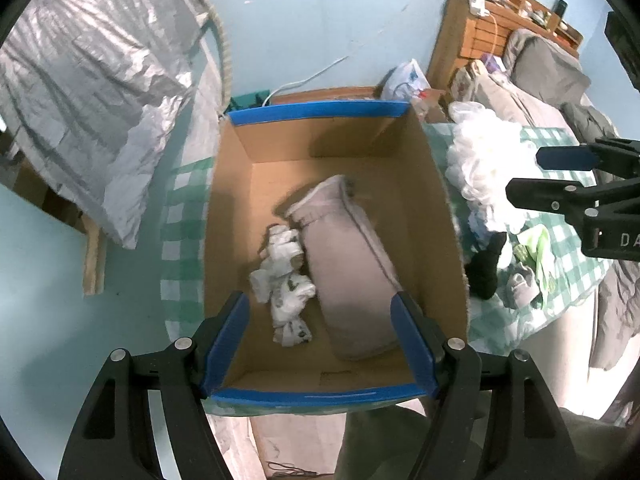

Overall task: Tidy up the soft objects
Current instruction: 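Move both grippers back from the box toward the remaining items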

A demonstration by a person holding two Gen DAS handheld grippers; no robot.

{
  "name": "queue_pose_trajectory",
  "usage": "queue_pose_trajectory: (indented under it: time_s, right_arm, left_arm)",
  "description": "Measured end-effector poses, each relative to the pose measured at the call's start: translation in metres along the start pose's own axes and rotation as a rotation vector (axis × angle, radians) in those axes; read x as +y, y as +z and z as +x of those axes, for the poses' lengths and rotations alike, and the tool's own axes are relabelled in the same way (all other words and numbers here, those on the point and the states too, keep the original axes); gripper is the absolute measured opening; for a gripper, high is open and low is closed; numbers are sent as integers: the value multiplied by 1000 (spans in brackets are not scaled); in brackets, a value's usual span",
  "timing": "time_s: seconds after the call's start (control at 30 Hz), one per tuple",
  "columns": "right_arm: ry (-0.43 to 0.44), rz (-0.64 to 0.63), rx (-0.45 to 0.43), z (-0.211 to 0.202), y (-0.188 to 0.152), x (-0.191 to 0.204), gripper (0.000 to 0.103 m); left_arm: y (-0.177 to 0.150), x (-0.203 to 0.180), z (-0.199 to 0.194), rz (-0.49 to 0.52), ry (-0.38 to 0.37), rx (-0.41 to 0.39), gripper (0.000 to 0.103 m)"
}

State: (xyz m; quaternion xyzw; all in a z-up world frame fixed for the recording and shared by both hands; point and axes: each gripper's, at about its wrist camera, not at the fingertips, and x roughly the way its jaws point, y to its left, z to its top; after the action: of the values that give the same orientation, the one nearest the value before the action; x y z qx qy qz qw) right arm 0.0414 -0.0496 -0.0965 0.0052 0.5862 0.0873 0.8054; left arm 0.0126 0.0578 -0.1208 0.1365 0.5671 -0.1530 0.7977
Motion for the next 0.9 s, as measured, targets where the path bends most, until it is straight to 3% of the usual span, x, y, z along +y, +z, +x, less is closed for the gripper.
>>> queue_pose_trajectory:
  time_s: [0.9]
  right_arm:
    - [-116,258,39,-28,-86,-127,69]
  left_arm:
    - [19,-103,9,185,-77,16,75]
